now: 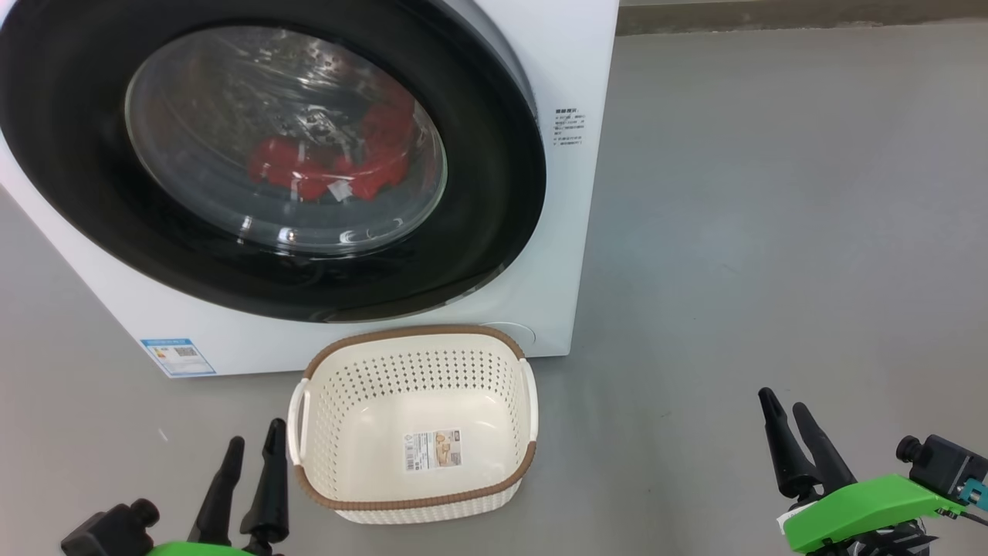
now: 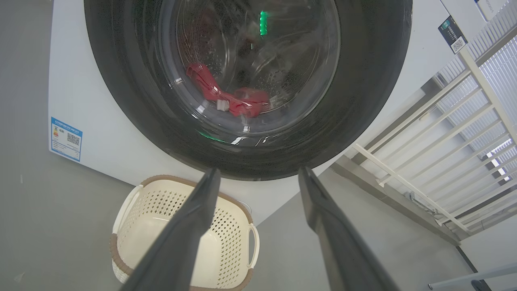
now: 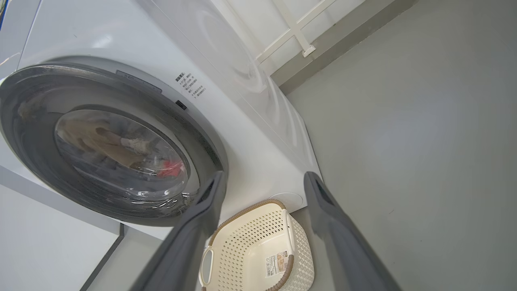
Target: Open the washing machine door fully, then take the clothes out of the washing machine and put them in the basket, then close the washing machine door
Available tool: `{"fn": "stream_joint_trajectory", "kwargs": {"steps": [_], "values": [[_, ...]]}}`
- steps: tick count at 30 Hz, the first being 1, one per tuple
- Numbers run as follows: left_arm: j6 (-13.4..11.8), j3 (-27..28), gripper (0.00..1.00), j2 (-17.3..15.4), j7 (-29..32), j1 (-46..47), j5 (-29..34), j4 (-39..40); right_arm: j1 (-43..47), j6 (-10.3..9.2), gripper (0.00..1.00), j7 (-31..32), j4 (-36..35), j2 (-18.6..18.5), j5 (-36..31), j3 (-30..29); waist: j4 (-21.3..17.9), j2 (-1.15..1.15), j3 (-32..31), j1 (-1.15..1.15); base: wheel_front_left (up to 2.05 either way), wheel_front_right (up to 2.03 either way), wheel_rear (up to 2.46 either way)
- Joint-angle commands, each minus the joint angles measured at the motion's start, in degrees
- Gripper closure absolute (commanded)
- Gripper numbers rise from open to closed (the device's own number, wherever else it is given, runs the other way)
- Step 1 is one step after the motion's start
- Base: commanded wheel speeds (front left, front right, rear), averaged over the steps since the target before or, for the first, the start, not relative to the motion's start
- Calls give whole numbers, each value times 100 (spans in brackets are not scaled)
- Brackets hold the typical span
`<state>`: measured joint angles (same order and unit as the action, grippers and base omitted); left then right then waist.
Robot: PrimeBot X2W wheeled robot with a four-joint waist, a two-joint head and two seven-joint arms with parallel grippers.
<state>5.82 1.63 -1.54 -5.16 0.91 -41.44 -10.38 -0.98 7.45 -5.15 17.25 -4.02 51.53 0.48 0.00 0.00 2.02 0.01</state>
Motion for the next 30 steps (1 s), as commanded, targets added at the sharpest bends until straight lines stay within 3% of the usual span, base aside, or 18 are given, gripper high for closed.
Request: {"fn": "stream_joint_trajectory", "kwargs": {"steps": [1,30], "values": [[-21,86,0,-97,-88,24,214,198,-25,2,0,-93,-176,-112,-197,77,0,0,5,0,0,0,0],[-85,45,0,-117,-562,-73,2186,382,97,3,0,-564,-285,-206,-1796,238,-29,0,14,-1,0,0,0]]}}
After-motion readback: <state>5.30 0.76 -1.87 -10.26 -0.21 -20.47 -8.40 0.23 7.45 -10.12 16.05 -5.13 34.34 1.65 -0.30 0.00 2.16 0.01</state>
